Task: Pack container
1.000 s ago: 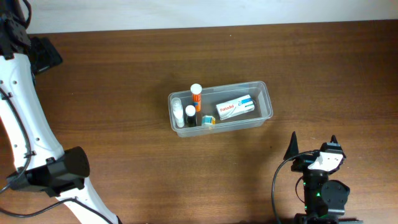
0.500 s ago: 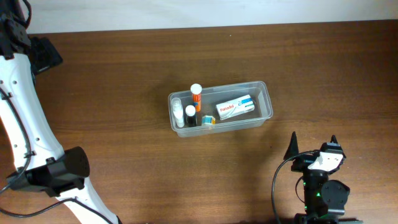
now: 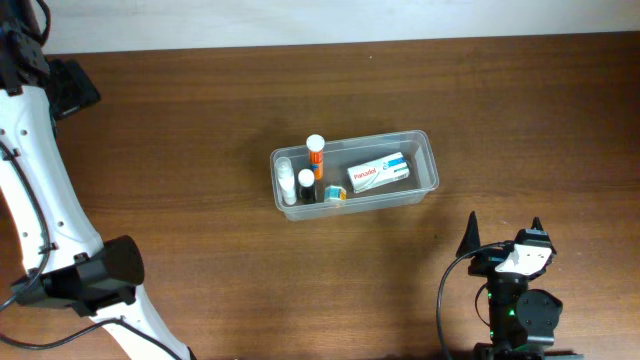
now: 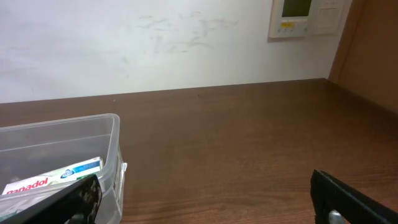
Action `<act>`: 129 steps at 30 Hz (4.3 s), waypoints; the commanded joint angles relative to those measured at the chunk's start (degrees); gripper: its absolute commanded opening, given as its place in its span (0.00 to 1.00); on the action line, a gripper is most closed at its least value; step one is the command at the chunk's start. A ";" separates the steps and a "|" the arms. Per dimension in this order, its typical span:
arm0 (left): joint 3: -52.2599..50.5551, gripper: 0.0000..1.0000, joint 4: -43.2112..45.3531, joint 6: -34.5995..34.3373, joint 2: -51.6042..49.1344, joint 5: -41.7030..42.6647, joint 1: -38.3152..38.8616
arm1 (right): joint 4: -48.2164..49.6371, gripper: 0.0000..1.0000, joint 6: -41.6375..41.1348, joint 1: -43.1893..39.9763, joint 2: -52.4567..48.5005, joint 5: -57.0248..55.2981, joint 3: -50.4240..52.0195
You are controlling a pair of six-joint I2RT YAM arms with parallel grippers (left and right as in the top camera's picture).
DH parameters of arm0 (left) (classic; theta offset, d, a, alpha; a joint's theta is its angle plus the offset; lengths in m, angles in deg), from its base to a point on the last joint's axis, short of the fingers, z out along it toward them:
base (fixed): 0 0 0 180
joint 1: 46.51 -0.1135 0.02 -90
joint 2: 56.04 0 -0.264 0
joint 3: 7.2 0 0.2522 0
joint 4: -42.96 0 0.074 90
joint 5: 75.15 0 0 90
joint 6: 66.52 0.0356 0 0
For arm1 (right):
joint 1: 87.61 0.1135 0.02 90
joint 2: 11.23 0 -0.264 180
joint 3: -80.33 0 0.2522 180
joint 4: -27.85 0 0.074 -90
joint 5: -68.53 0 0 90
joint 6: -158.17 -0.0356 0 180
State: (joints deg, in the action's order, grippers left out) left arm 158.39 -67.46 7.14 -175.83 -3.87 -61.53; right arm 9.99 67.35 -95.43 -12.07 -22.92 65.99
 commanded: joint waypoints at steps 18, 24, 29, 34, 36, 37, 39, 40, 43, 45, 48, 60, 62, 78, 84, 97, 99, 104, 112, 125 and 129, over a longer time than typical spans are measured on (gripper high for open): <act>0.20 1.00 -0.04 -11.02 3.23 5.49 0.28 | -0.44 0.98 0.39 -0.46 0.52 -0.68 0.26; 0.20 1.00 0.66 -11.08 12.63 8.46 1.51 | -0.44 0.98 0.39 -0.46 0.52 -0.68 0.26; 0.20 1.00 0.63 -11.06 22.97 8.35 5.68 | -0.44 0.98 0.39 -0.46 0.52 -0.68 0.26; 0.20 1.00 0.57 -11.06 32.85 4.92 11.08 | -0.44 0.99 0.39 -0.46 0.52 -0.68 0.26; 0.07 1.00 0.55 -11.06 36.85 2.56 12.94 | -0.44 0.98 0.39 -0.46 0.52 -0.68 0.26; -0.04 1.00 0.48 -11.06 38.58 1.86 13.49 | -0.44 0.98 0.39 -0.46 0.52 -0.68 0.26; -0.85 1.00 0.35 -11.06 41.81 1.29 13.86 | -0.44 0.98 0.39 -0.46 0.52 -0.68 0.26; -1.53 1.00 0.35 -11.06 43.30 1.29 13.86 | -0.44 0.98 0.39 -0.46 0.52 -0.68 0.26; -5.73 1.00 0.50 -11.06 48.72 0.92 13.86 | -0.44 0.98 0.39 -0.46 0.52 -0.68 0.26; -9.94 1.00 1.31 -11.06 52.48 0.79 13.86 | -0.44 0.98 0.39 -0.46 0.52 -0.68 0.26; -19.93 1.00 5.33 -11.06 59.80 0.70 13.86 | -0.44 0.98 0.39 -0.46 0.52 -0.68 0.26; -71.80 1.00 37.92 -11.08 87.34 0.92 13.86 | -0.44 0.98 0.39 -0.46 0.52 -0.68 0.26; -80.67 1.00 45.35 -11.08 91.10 1.01 13.86 | -0.44 0.98 0.39 -0.46 0.52 -0.68 0.26; -132.28 1.00 99.56 -11.06 106.97 8.90 13.86 | -0.44 0.98 0.39 -0.46 0.48 -0.68 0.26; -140.74 1.00 103.80 -11.06 115.32 8.90 13.86 | -0.44 0.98 0.39 -0.46 0.48 -0.68 0.26; -145.76 1.00 103.71 -11.06 119.47 8.94 13.86 | -0.44 0.98 0.39 -0.46 0.48 -0.68 0.26; -146.14 1.00 103.73 -11.06 119.47 8.94 13.86 | -0.44 0.98 0.39 -0.46 0.48 -0.68 0.26; -148.15 1.00 104.10 -11.06 119.47 8.90 13.86 | -0.44 0.98 0.39 -0.46 0.48 -0.68 0.26; -151.36 1.00 105.18 -11.04 119.47 9.07 13.86 | -0.44 0.98 0.39 -0.46 0.48 -0.68 0.26; -151.36 1.00 101.70 7.74 119.47 9.07 13.86 | -0.44 0.98 0.39 -0.46 0.48 -0.68 0.26; -151.36 1.00 100.41 18.05 119.47 9.07 13.86 | -0.44 0.98 0.39 -0.46 0.48 -0.68 0.26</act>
State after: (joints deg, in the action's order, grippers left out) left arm 7.25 33.65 12.78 -57.00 4.41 -47.96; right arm 9.97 67.37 -95.47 -12.07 -22.94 65.99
